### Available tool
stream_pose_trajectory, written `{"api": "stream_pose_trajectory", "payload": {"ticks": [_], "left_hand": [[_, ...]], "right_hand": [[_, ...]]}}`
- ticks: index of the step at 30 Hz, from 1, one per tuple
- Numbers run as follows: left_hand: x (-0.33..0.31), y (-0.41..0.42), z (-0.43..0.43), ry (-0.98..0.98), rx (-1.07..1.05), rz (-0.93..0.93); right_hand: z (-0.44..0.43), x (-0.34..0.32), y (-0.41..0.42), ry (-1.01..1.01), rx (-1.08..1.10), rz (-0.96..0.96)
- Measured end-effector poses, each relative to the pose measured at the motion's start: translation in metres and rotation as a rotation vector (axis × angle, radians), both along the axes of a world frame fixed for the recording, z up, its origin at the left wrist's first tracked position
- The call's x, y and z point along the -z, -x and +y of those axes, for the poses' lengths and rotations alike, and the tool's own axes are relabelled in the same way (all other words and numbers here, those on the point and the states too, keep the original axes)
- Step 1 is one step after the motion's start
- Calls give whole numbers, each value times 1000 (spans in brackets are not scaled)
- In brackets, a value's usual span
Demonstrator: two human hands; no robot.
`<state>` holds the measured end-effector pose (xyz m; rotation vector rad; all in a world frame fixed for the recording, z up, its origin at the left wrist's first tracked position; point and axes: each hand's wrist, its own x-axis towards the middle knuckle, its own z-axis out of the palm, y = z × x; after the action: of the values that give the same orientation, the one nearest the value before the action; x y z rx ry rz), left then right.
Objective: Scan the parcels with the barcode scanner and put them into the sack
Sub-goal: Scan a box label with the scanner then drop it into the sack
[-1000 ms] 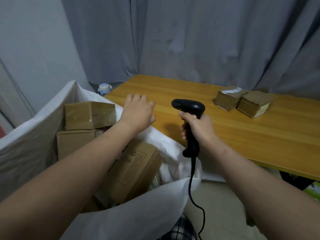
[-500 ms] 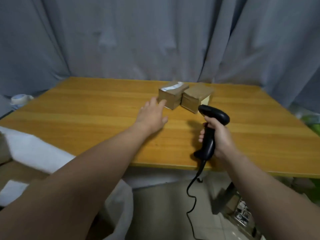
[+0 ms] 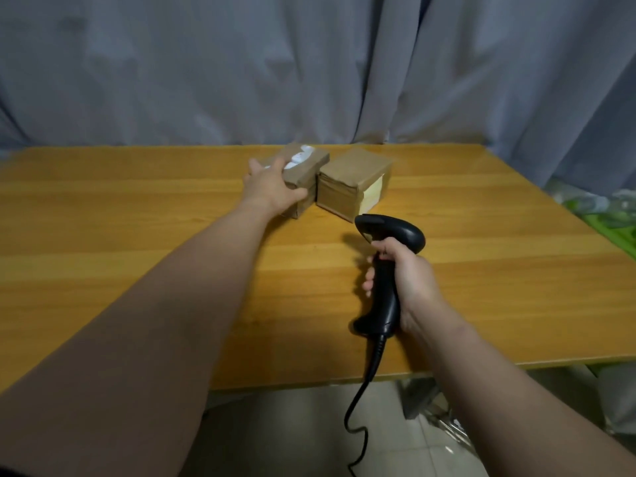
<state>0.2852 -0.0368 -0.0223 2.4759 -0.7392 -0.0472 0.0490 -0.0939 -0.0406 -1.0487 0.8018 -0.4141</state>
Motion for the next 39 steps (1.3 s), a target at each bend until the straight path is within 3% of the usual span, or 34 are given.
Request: {"api": "stream_pose_trajectory", "payload": {"ticks": [6,15,21,24,26,28,31,36,39], "left_hand": [[15,47,46,102,-76,-40],[3,145,143,55,-32,32],[-23,198,187,587,-133,303],[-37,220,198,915,-82,708],[-38,235,204,1008,-57,933],[-30,251,210,983,-16,1022],[-16,269,217,895,37,955],[-12,280,220,794,36,690],[-18,283,220,743,69,680]], "right_hand": [[3,-2,3,16,13,-8],[40,-17,33,9,-78,57],[99,-14,87,202,-68,-42],[118,-18,106,125,-86,-200],[129,-23,114,94,-97,-291],[141,-30,123,118,-99,-383],[153,-37,132,220,-63,-432],[152,-33,146,408,21,-311],[150,-33,151,493,9,-285]]}}
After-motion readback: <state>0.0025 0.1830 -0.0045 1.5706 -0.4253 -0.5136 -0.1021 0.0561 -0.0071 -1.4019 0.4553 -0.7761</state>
